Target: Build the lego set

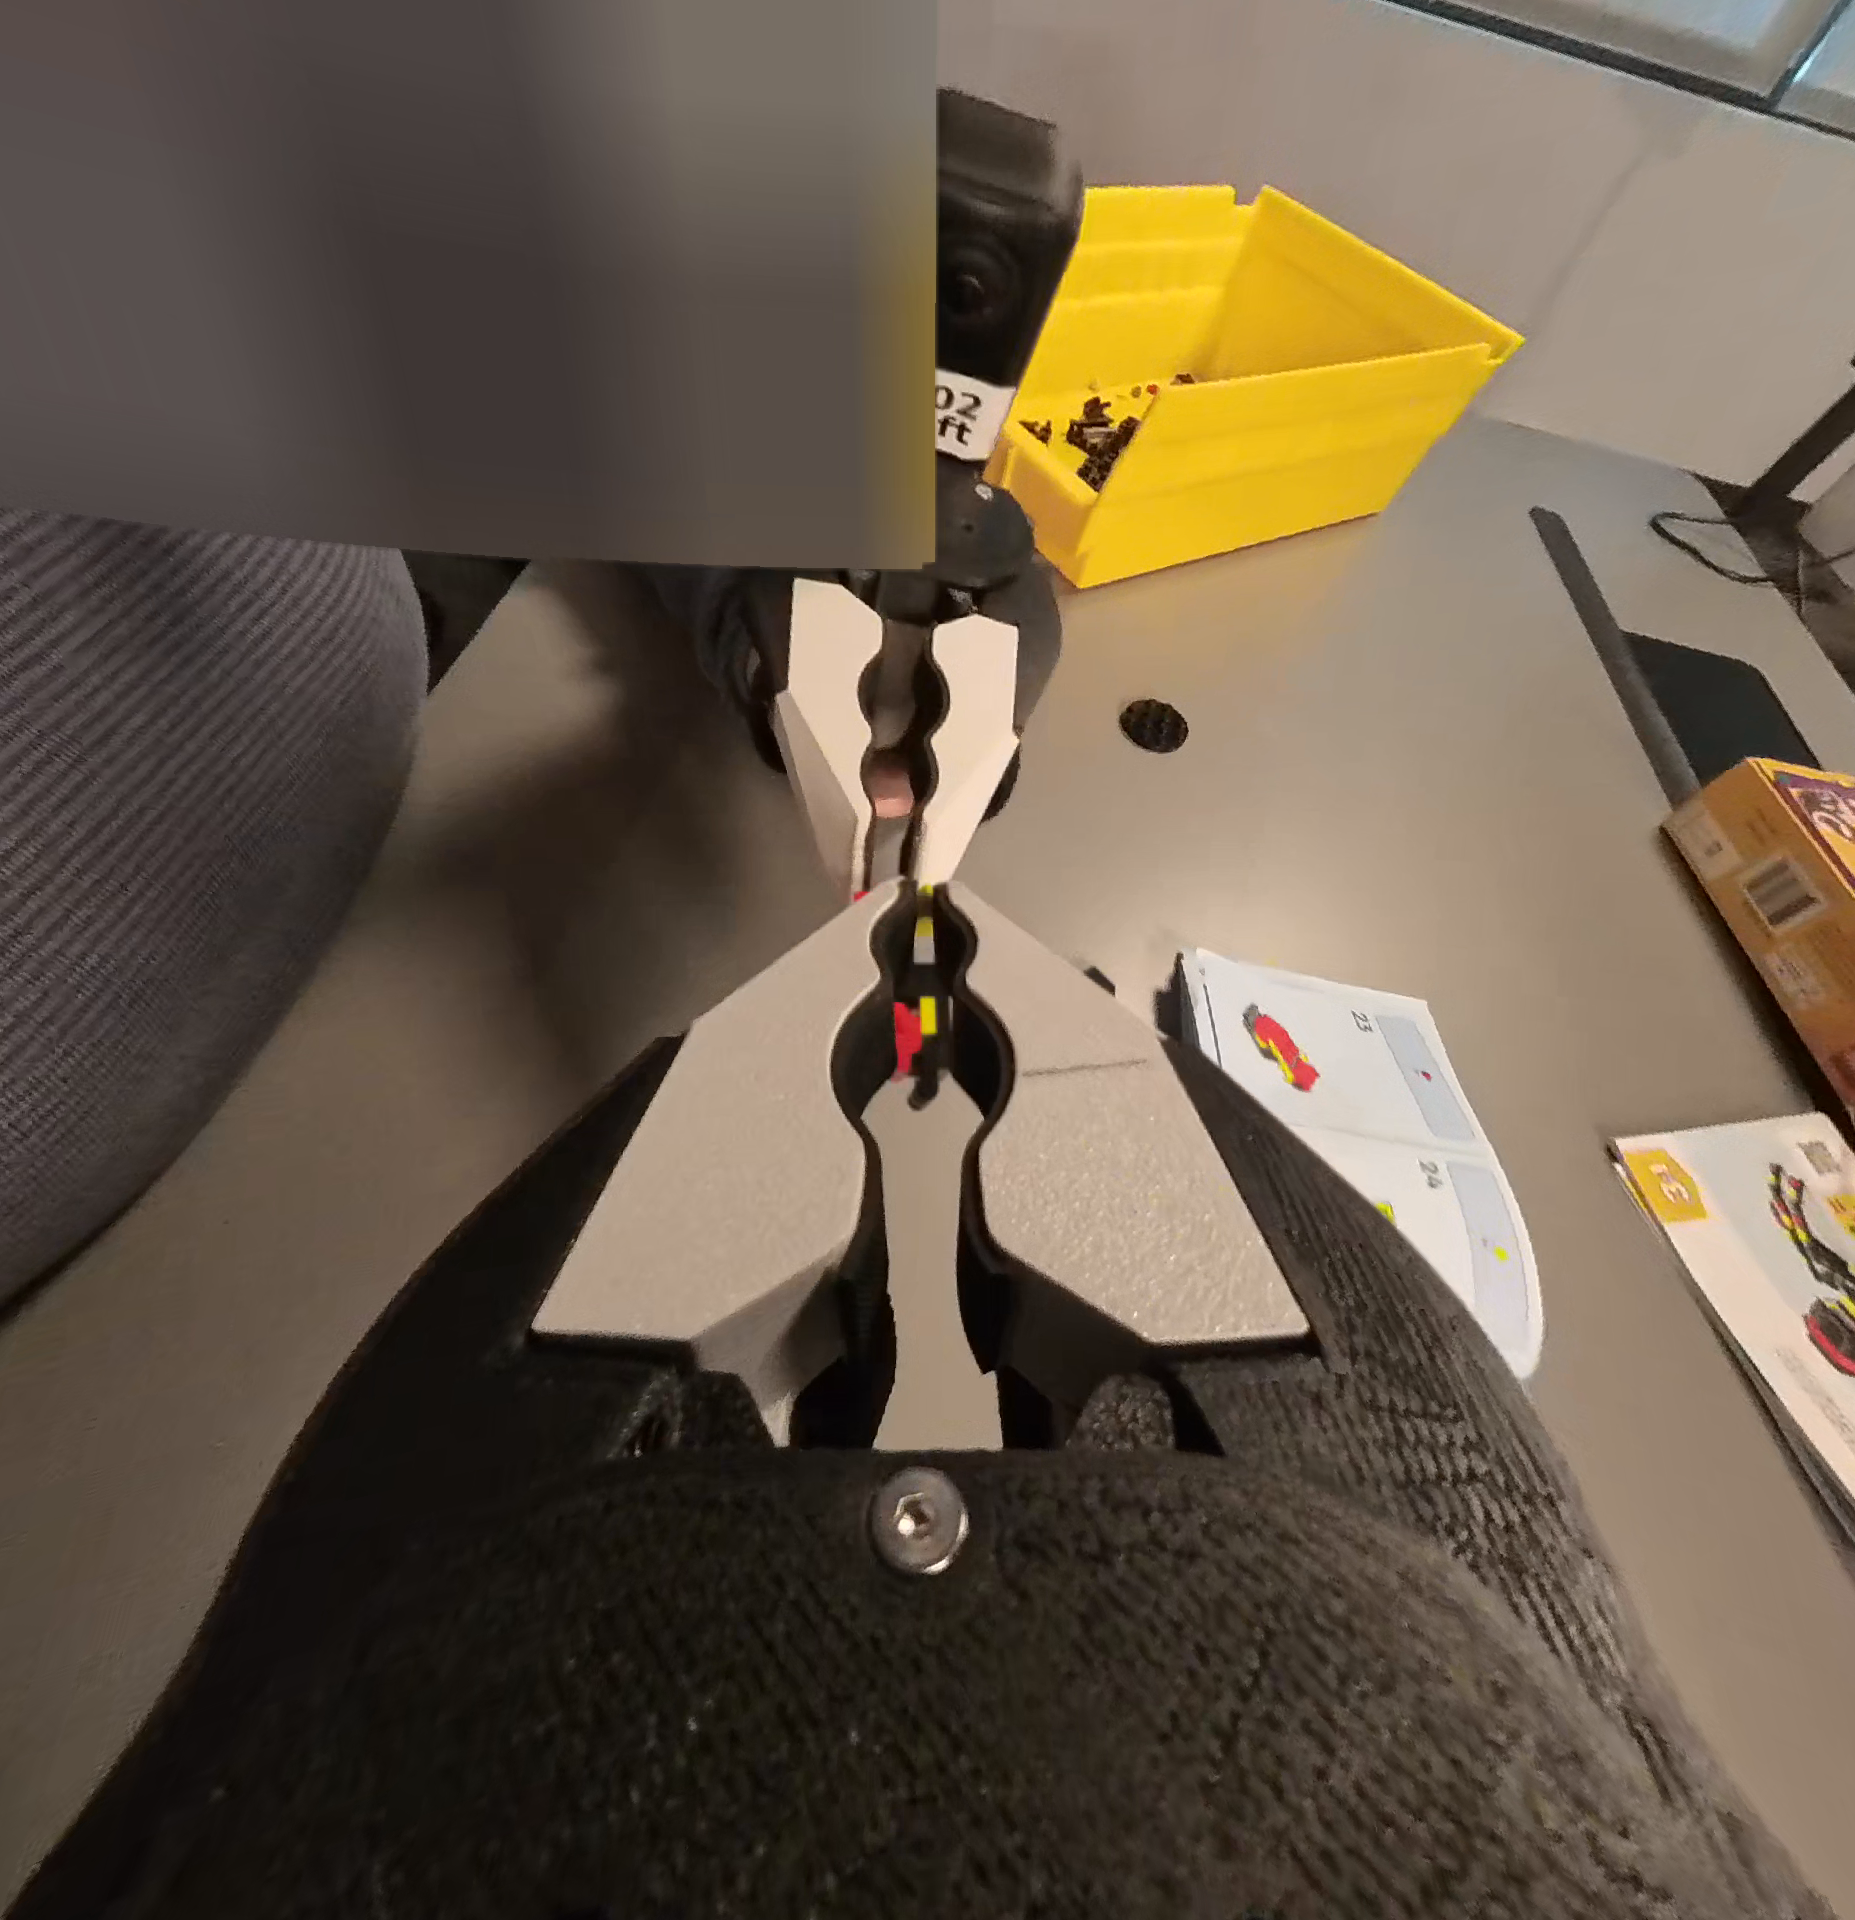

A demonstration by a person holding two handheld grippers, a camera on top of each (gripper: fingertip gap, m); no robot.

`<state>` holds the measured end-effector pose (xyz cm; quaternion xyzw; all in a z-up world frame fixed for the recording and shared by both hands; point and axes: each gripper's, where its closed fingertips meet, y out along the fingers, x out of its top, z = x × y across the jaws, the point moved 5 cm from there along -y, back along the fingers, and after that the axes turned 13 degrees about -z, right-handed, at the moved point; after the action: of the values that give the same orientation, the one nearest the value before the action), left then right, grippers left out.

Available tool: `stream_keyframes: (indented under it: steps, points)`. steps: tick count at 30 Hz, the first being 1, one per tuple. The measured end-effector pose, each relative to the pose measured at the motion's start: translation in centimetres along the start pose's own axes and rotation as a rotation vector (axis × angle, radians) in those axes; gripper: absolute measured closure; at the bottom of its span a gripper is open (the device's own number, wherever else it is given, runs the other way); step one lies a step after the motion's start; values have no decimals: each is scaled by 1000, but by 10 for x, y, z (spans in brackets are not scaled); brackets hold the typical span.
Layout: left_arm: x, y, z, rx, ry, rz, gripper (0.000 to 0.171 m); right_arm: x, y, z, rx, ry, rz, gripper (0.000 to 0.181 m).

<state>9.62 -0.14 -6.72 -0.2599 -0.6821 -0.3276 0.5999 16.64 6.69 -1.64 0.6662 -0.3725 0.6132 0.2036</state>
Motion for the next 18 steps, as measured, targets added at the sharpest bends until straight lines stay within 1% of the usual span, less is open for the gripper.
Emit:
stream_keyframes:
  steps: [4, 8, 10, 14, 16, 18]
  points:
    - [1, -1, 1, -3, -12, -9, 165, -3, 1, -2, 2, 16, -1, 181]
    - [0, -2, -1, -20, -21, 4, 165, -10, -10, -5, -26, 53, 16, 181]
    - [-1, -3, 0, -18, -3, 25, 165, -25, -20, -5, -31, 106, 75, 181]
    - [-1, -5, 3, -9, -6, 30, 165, -74, -34, 1, 15, 256, 229, 181]
    - [-1, -5, 4, -6, -11, 29, 165, -90, -35, 5, 44, 302, 263, 180]
    - [-2, -7, 6, 7, 8, 39, 165, -97, -35, 6, 53, 321, 257, 180]
